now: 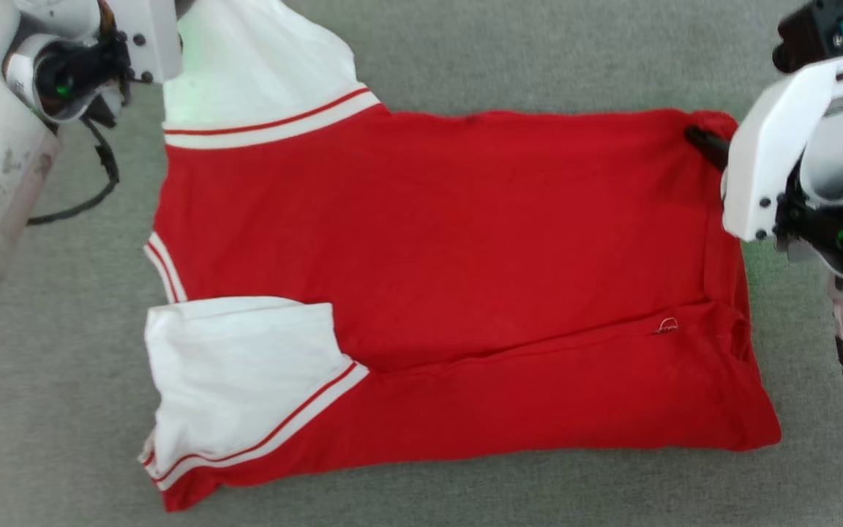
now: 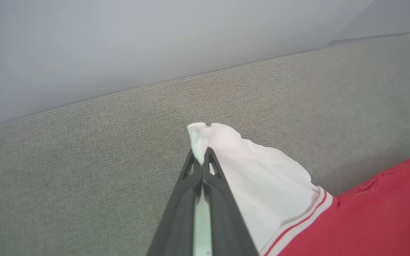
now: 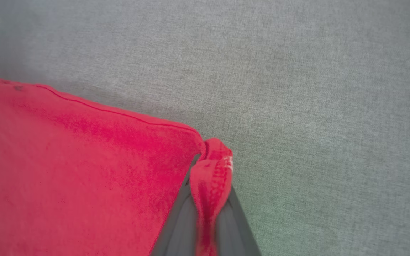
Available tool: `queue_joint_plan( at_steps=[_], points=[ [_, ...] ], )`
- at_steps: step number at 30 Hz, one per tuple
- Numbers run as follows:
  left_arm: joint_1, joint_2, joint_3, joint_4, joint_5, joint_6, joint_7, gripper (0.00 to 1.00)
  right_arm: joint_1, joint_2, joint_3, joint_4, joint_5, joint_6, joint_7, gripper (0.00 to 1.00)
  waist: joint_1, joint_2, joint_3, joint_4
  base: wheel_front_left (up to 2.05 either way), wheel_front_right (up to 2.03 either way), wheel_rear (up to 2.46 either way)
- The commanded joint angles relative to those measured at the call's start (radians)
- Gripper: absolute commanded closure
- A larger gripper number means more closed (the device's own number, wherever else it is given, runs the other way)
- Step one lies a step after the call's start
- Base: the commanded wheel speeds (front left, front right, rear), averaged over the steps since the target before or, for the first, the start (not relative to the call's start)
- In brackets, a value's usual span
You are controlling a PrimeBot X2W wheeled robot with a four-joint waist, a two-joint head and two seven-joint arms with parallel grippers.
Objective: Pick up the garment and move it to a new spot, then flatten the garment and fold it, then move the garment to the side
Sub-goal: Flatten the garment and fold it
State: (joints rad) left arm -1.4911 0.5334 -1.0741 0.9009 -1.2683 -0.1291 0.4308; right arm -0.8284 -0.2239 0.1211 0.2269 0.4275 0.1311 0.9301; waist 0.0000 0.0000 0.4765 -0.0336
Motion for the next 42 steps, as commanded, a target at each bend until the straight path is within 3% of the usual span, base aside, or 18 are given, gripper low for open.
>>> queue_joint_plan(
  at_steps=[1, 9, 12, 16, 23, 26, 31, 38, 39, 41, 42],
  points=[
    [0.025, 0.010, 0.004, -0.028, -0.024, -0.002, 0.006, 1.00, 0.032, -0.021, 0.011, -0.007, 0.022, -0.001, -0.019, 1.00, 0.0000, 0.0000, -0.060, 0.039, 0.00, 0.00, 0.00],
    [0.119, 0.088, -0.022, -0.185, -0.066, -0.002, 0.060, 1.00, 0.152, -0.115, 0.042, -0.066, 0.098, -0.001, -0.054, 1.00, 0.0000, 0.0000, -0.161, 0.086, 0.00, 0.00, 0.00],
    [0.170, 0.130, -0.036, -0.270, -0.064, 0.021, 0.063, 1.00, 0.212, -0.147, 0.047, -0.095, 0.119, -0.001, -0.060, 1.00, 0.0000, 0.0000, -0.194, 0.097, 0.00, 0.00, 0.00],
    [0.262, 0.197, -0.056, -0.435, -0.078, 0.085, 0.080, 1.00, 0.290, -0.179, 0.050, -0.139, 0.151, -0.001, -0.062, 1.00, 0.0000, 0.0000, -0.228, 0.108, 0.00, 0.00, 0.00],
    [0.443, 0.329, -0.095, -0.762, -0.107, 0.248, 0.083, 1.00, 0.416, -0.216, 0.047, -0.187, 0.189, -0.001, -0.050, 1.00, 0.0000, 0.0000, -0.254, 0.114, 0.00, 0.00, 0.00],
    [0.504, 0.366, -0.107, -0.858, -0.122, 0.299, 0.074, 1.00, 0.452, -0.231, 0.049, -0.190, 0.189, -0.001, -0.052, 1.00, 0.0000, 0.0000, -0.257, 0.112, 0.00, 0.00, 0.00],
    [0.568, 0.382, -0.128, -0.909, -0.131, 0.325, 0.056, 1.00, 0.482, -0.226, 0.062, -0.173, 0.202, -0.001, -0.051, 1.00, 0.0000, 0.0000, -0.258, 0.110, 0.00, 0.00, 0.00],
    [0.644, 0.339, -0.155, -0.856, -0.153, 0.305, 0.057, 1.00, 0.484, -0.217, 0.101, -0.123, 0.215, -0.001, -0.046, 1.00, 0.0000, 0.0000, -0.263, 0.105, 0.00, 0.00, 0.00],
    [0.646, 0.332, -0.155, -0.844, -0.151, 0.301, 0.051, 0.86, 0.478, -0.214, 0.103, -0.116, 0.216, -0.001, -0.047, 1.00, 0.0000, 0.0000, -0.265, 0.105, 0.00, 0.00, 0.00],
    [0.650, 0.322, -0.155, -0.822, -0.152, 0.293, 0.044, 0.75, 0.468, -0.211, 0.108, -0.105, 0.215, -0.001, -0.045, 1.00, 0.0000, 0.0000, -0.270, 0.105, 0.00, 0.00, 0.00],
    [0.648, 0.318, -0.152, -0.810, -0.148, 0.289, 0.037, 0.60, 0.465, -0.210, 0.110, -0.099, 0.215, -0.001, -0.044, 0.91, 0.0000, 0.0000, -0.274, 0.106, 0.00, 0.00, 0.00]
  ],
)
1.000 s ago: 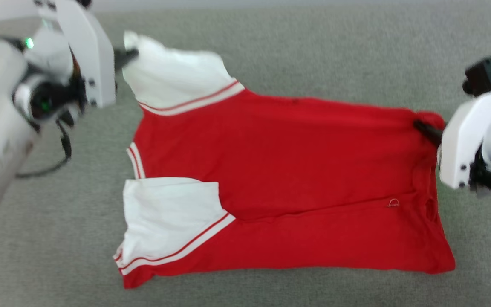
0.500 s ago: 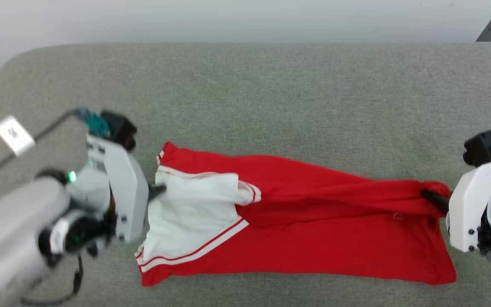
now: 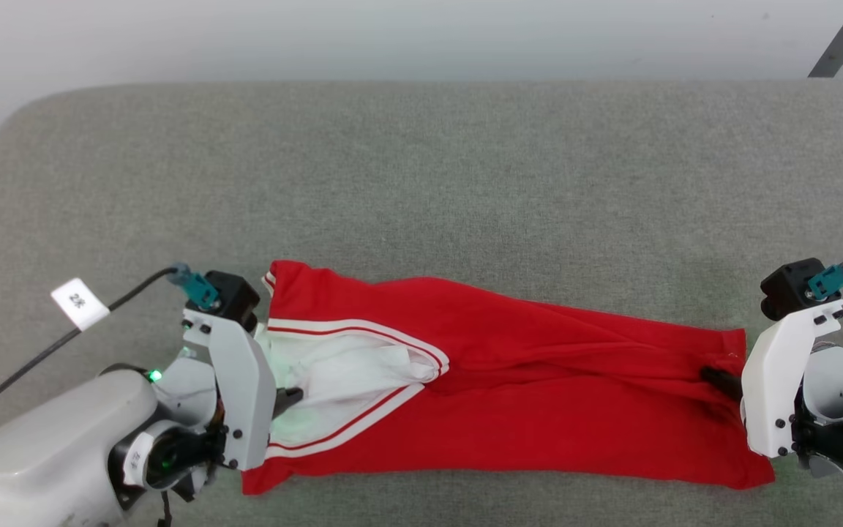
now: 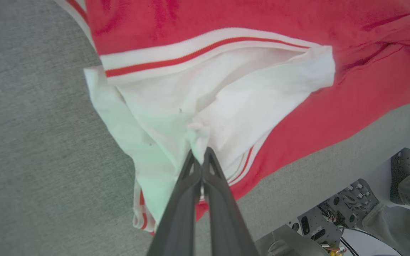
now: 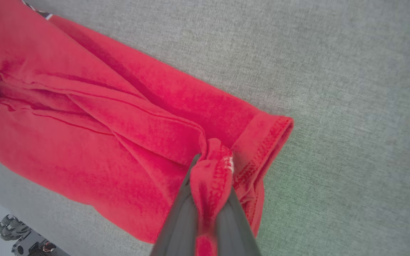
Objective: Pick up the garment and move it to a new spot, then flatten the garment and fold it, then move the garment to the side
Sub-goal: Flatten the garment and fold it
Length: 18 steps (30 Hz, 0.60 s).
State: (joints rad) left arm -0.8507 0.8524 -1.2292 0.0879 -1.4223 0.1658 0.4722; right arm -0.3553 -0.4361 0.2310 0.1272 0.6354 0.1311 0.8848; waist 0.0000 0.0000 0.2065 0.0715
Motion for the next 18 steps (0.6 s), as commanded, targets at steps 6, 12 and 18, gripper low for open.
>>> queue_joint_plan(
  at_steps=[6, 12, 18],
  points=[
    [0.004, -0.011, 0.015, 0.036, 0.000, -0.015, -0.024, 0.00, -0.014, 0.007, -0.006, 0.028, 0.006, -0.001, 0.003, 0.00, 0.0000, 0.0000, -0.044, 0.010, 0.00, 0.00, 0.00],
    [0.037, 0.001, 0.024, 0.028, -0.007, -0.014, -0.062, 0.00, 0.025, 0.020, -0.032, 0.034, 0.010, -0.001, 0.014, 0.00, 0.0000, 0.0000, -0.109, 0.016, 0.00, 0.00, 0.00],
    [0.091, 0.018, 0.045, 0.001, 0.023, -0.006, -0.190, 0.00, 0.085, 0.044, -0.084, 0.005, 0.007, -0.001, -0.009, 0.00, 0.0000, 0.0000, -0.187, 0.017, 0.00, 0.00, 0.00]
  ],
)
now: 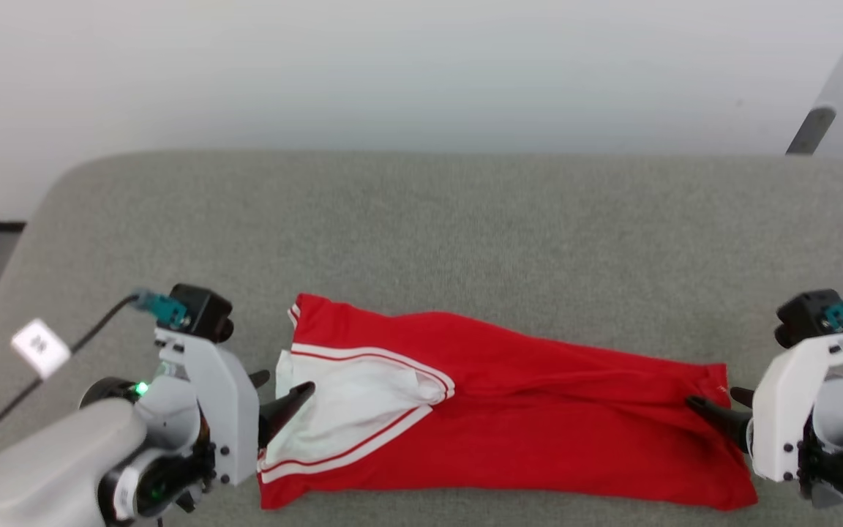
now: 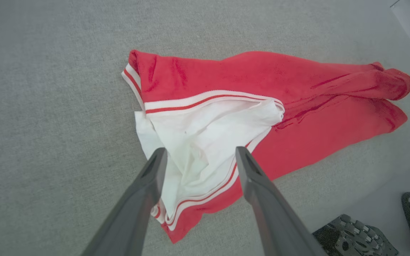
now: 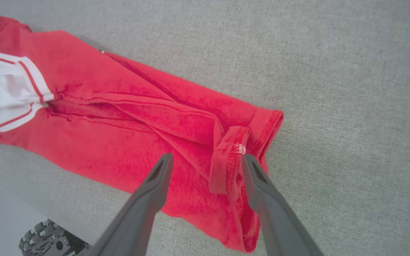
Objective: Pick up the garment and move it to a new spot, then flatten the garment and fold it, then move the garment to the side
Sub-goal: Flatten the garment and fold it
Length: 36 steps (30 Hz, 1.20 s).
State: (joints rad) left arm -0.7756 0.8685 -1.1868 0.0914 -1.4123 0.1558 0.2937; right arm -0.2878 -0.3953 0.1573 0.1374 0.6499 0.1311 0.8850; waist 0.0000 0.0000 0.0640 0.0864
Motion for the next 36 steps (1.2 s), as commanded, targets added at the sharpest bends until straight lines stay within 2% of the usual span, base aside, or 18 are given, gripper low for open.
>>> queue_joint_plan(
  at_steps=[1, 4, 12, 16, 19, 22, 25, 29, 36],
  points=[
    [0.028, 0.005, 0.006, -0.008, 0.023, 0.004, -0.043, 0.00, 0.031, 0.009, -0.019, -0.012, -0.009, -0.001, -0.019, 0.00, 0.0000, 0.0000, -0.057, 0.003, 0.00, 0.00, 0.00],
    [0.067, 0.015, 0.022, -0.021, 0.052, 0.017, -0.150, 0.00, 0.071, 0.028, -0.051, -0.035, -0.014, -0.001, -0.058, 0.00, 0.0000, 0.0000, -0.087, 0.004, 0.00, 0.00, 0.00],
    [0.189, 0.037, 0.078, -0.047, 0.103, 0.083, -0.447, 0.00, 0.172, 0.085, -0.146, -0.064, -0.018, -0.001, -0.146, 0.00, 0.0000, 0.0000, -0.130, 0.012, 0.00, 0.00, 0.00],
    [0.265, 0.056, 0.126, -0.064, 0.110, 0.115, -0.540, 0.00, 0.216, 0.103, -0.173, -0.069, -0.020, -0.001, -0.149, 0.00, 0.0000, 0.0000, -0.145, 0.017, 0.00, 0.00, 0.00],
    [0.332, 0.055, 0.187, -0.077, 0.136, 0.142, -0.557, 0.00, 0.243, 0.112, -0.198, -0.073, -0.019, -0.001, -0.154, 0.00, 0.0000, 0.0000, -0.153, 0.029, 0.00, 0.00, 0.00],
    [0.412, 0.029, 0.309, -0.096, 0.210, 0.161, -0.558, 0.00, 0.269, 0.118, -0.222, -0.076, -0.021, -0.001, -0.157, 0.00, 0.0000, 0.0000, -0.158, 0.041, 0.00, 0.00, 0.00],
    [0.521, -0.012, 0.440, -0.112, 0.302, 0.157, -0.557, 0.00, 0.286, 0.123, -0.244, -0.071, -0.021, -0.001, -0.150, 0.00, 0.0000, 0.0000, -0.161, 0.053, 0.00, 0.00, 0.00],
    [0.656, -0.077, 0.605, -0.135, 0.404, 0.141, -0.557, 0.00, 0.286, 0.110, -0.262, -0.057, -0.044, -0.001, -0.142, 0.00, 0.0000, 0.0000, -0.163, 0.067, 0.00, 0.00, 0.00],
    [0.814, -0.186, 0.786, -0.147, 0.533, 0.079, -0.557, 0.00, 0.238, 0.092, -0.268, -0.008, -0.065, -0.001, -0.108, 0.00, 0.0000, 0.0000, -0.153, 0.102, 0.00, 0.00, 0.00]
  ],
)
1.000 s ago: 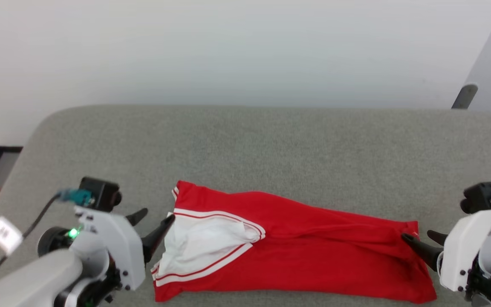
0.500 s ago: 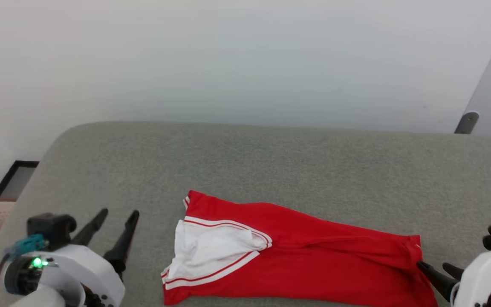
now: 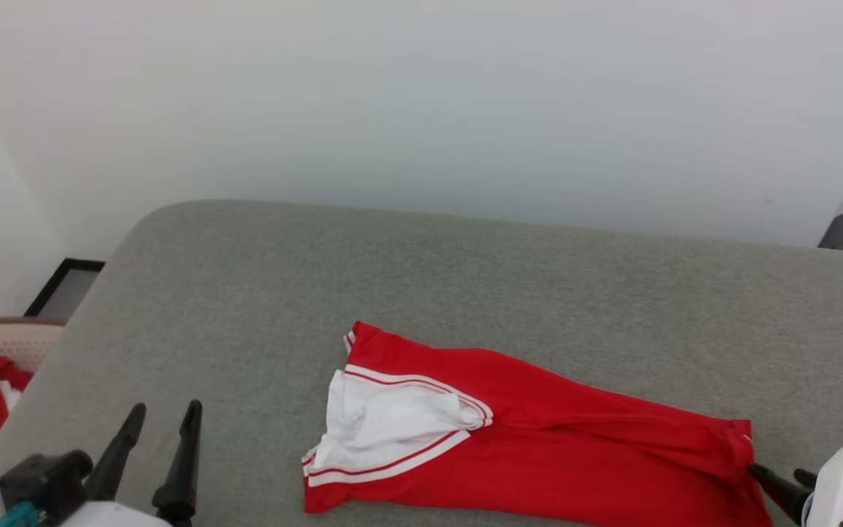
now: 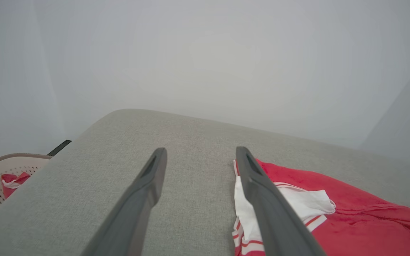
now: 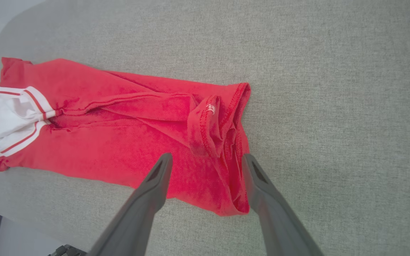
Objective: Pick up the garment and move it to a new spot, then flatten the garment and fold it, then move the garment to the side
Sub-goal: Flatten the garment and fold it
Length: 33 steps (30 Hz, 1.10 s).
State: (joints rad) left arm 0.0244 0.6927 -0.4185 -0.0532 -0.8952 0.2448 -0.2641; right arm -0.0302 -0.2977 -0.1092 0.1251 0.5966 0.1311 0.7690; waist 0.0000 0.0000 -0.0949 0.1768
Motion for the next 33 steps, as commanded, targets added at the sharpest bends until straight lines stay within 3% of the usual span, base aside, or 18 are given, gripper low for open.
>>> queue_joint_plan(
  at_steps=[1, 8, 19, 28, 29, 30, 31, 33],
  points=[
    [0.027, -0.023, 0.033, -0.003, 0.028, -0.018, 0.001, 0.00, -0.026, -0.012, -0.002, 0.017, -0.017, -0.001, 0.018, 0.00, 0.0000, 0.0000, 0.008, 0.017, 0.00, 0.00, 0.00],
    [0.065, -0.098, 0.106, 0.001, 0.103, -0.078, 0.001, 0.00, -0.093, -0.034, -0.019, 0.114, -0.053, -0.001, 0.103, 0.00, 0.0000, 0.0000, 0.035, 0.062, 0.00, 0.00, 0.00],
    [0.029, -0.168, 0.119, 0.029, 0.141, -0.131, 0.001, 0.00, -0.197, -0.060, -0.012, 0.259, -0.115, -0.001, 0.163, 0.00, 0.0000, 0.0000, 0.126, 0.115, 0.00, 0.00, 0.00],
    [-0.009, -0.229, 0.154, 0.053, 0.183, -0.174, 0.001, 0.00, -0.279, -0.024, 0.012, 0.452, -0.117, -0.001, 0.202, 0.00, 0.0000, 0.0000, 0.188, 0.140, 0.00, 0.00, 0.00],
    [-0.010, -0.235, 0.157, 0.055, 0.190, -0.177, 0.001, 0.00, -0.281, -0.014, 0.025, 0.470, -0.110, -0.001, 0.217, 0.28, 0.0000, 0.0000, 0.190, 0.142, 0.00, 0.00, 0.00],
    [-0.012, -0.241, 0.160, 0.058, 0.195, -0.181, 0.001, 0.00, -0.283, -0.005, 0.039, 0.483, -0.099, 0.000, 0.230, 0.84, 0.0000, 0.0000, 0.191, 0.144, 0.00, 0.00, 0.00],
    [-0.013, -0.247, 0.162, 0.061, 0.200, -0.185, 0.001, 0.00, -0.284, 0.001, 0.049, 0.493, -0.091, 0.000, 0.240, 1.00, 0.0000, 0.0000, 0.191, 0.144, 0.00, 0.00, 0.00],
    [-0.016, -0.257, 0.171, 0.068, 0.208, -0.193, 0.001, 0.00, -0.283, 0.004, 0.059, 0.505, -0.073, 0.001, 0.248, 1.00, 0.0000, 0.0000, 0.191, 0.145, 0.00, 0.00, 0.00]
  ],
)
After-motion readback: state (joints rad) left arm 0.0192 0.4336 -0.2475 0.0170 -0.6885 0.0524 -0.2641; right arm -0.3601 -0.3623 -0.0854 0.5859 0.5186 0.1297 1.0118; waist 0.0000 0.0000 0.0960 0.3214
